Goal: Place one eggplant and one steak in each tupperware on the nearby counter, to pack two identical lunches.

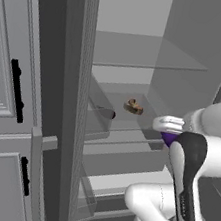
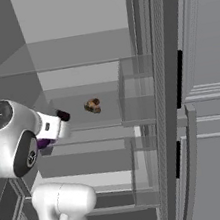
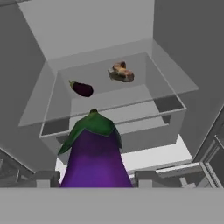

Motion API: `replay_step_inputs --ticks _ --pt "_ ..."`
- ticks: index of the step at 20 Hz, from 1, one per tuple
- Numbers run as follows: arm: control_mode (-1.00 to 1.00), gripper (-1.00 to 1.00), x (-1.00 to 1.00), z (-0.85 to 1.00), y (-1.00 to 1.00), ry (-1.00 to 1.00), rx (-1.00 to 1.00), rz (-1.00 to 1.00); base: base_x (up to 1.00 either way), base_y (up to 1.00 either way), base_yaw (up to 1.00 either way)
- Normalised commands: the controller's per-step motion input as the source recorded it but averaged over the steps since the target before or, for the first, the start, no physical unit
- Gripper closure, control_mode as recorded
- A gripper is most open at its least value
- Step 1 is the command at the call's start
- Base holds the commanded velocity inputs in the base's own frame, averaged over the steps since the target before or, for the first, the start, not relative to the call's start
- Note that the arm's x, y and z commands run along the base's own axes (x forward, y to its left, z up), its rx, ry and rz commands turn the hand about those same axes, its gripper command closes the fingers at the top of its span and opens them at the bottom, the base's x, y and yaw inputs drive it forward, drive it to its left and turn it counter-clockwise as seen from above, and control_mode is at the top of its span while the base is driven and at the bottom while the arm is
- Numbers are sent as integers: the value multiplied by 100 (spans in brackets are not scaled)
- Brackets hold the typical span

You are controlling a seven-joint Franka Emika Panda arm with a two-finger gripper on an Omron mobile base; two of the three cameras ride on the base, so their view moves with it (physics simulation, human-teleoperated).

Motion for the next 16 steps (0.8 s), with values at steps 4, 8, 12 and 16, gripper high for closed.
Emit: replay_step_inputs --ticks 4,8,12,16 --pt "-100 100 -92 19 16 -1 0 7 0 0 0" --pt "100 100 0 0 0 0 0 0 -100 2 0" --pt "100 100 0 0 0 0 0 0 -100 -9 -10" --pt "100 100 0 0 0 0 0 0 -99 -35 -35"
